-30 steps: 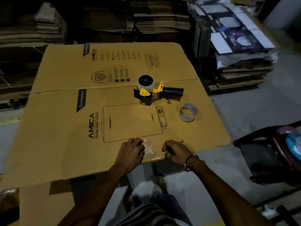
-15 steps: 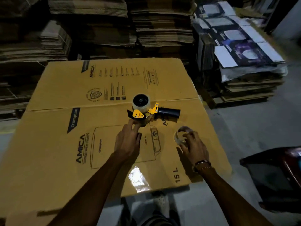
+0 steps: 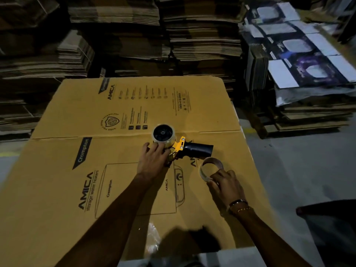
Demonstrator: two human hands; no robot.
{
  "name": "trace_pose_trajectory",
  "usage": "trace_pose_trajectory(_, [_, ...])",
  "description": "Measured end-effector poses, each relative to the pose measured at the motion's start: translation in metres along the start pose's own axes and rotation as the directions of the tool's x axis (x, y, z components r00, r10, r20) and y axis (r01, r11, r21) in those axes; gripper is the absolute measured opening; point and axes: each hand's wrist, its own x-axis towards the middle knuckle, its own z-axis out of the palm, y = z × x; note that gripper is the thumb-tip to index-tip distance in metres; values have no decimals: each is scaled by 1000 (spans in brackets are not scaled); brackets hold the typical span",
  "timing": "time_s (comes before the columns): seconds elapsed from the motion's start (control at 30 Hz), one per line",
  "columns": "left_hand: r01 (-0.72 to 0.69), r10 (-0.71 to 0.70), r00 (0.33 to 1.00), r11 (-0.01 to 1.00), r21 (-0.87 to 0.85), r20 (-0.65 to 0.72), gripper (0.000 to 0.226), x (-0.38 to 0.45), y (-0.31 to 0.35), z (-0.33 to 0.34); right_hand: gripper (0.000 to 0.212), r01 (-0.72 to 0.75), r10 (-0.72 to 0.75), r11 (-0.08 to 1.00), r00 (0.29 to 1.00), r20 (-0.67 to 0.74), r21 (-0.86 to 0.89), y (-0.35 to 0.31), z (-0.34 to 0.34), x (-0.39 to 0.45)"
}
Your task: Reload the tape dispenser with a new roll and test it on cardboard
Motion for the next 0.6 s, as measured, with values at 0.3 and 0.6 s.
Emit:
trace_pose_trajectory(0.3, [202,-202,979,979,-1,7,74,-21,-27,0,22,71,-70,997,997,38,-12,-12,-1,42])
trace_pose_trajectory(0.6, [313,-314,949,950,12,44,72,-46,-48,-3,28,9,-4,990,999,36,-139,-19,-6,70])
